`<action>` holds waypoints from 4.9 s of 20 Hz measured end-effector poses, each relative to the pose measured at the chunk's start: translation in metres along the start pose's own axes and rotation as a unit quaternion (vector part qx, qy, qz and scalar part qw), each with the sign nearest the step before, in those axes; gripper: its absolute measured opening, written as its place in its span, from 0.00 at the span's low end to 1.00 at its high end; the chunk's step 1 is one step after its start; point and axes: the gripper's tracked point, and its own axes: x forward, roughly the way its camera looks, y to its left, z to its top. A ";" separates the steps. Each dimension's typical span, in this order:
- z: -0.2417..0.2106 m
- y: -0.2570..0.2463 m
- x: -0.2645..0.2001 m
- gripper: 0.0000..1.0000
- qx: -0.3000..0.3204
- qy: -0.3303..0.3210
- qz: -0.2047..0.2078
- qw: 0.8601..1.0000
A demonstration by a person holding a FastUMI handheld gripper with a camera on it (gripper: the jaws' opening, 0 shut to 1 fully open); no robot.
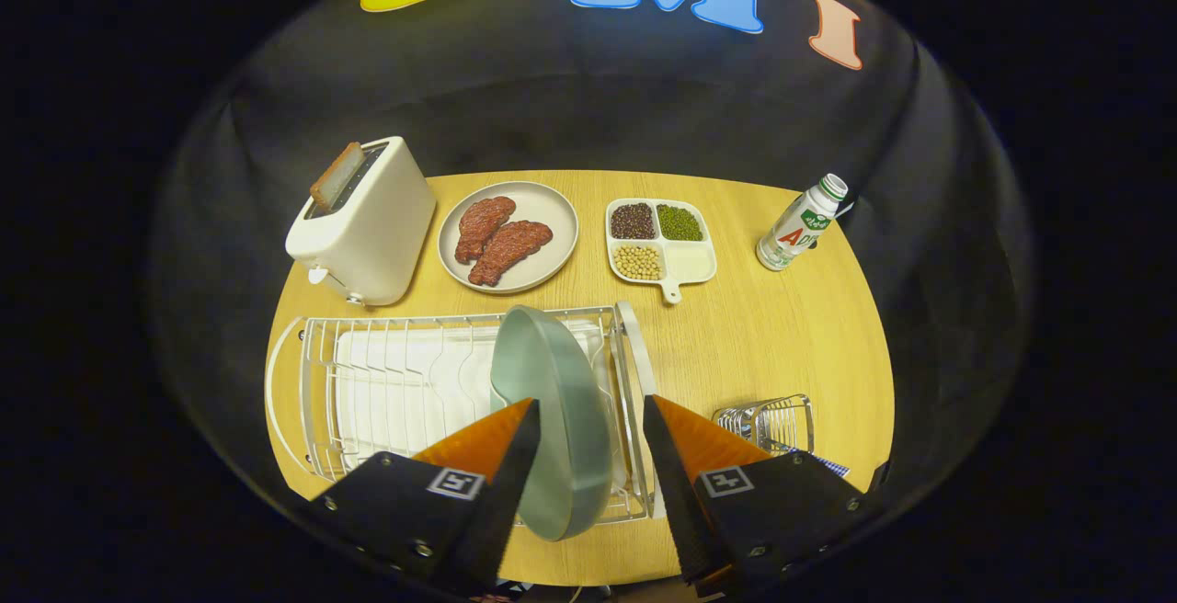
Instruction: Take the plate from the dish rack, then take the spoon from the basket and place it into the plate.
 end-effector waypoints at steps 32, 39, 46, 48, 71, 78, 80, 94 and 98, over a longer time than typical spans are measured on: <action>0.035 -0.042 -0.081 0.11 0.041 -0.051 -0.060 0.996; 0.010 -0.091 -0.113 0.11 0.067 -0.059 0.001 0.996; -0.019 -0.146 -0.143 0.11 0.106 -0.064 0.074 0.990; -0.029 -0.161 -0.149 0.11 0.116 -0.064 0.097 0.986; -0.245 -0.170 -0.036 0.11 0.228 0.010 0.324 0.918; -0.270 -0.150 0.019 0.12 0.187 0.016 0.320 0.929; -0.272 -0.144 0.026 0.12 0.183 0.019 0.327 0.927; -0.221 -0.170 0.019 0.34 0.013 -0.183 0.257 0.949; -0.198 -0.189 -0.020 0.34 -0.034 -0.287 0.218 0.932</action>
